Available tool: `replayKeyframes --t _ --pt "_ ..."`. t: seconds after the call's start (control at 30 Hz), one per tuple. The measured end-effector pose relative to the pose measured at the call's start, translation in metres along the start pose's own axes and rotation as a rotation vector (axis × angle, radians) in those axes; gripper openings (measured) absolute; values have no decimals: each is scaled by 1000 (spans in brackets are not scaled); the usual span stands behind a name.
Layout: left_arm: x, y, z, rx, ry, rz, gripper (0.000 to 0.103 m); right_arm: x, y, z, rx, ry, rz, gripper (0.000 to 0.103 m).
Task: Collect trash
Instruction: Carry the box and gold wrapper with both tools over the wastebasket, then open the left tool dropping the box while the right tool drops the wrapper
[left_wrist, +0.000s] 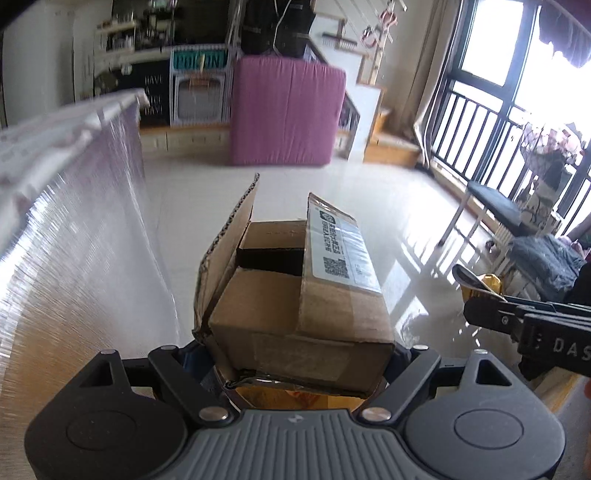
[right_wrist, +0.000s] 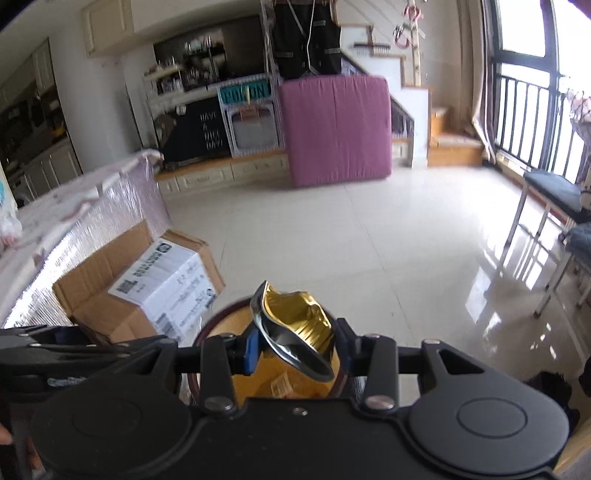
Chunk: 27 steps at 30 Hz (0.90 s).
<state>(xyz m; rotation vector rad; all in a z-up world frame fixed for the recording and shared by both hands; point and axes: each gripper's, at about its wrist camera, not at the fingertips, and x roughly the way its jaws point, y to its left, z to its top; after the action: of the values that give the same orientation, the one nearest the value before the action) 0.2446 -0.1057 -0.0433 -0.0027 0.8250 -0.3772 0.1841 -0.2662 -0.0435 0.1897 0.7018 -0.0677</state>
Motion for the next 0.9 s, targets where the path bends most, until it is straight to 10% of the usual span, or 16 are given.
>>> replayKeyframes --t 0.4,0.9 --pt "89 24 -30 -126 221 -76 86 85 -5 7 99 140 7 42" --pt "141 23 -43 -48 326 -100 92 156 -9 -5 133 287 9 42"
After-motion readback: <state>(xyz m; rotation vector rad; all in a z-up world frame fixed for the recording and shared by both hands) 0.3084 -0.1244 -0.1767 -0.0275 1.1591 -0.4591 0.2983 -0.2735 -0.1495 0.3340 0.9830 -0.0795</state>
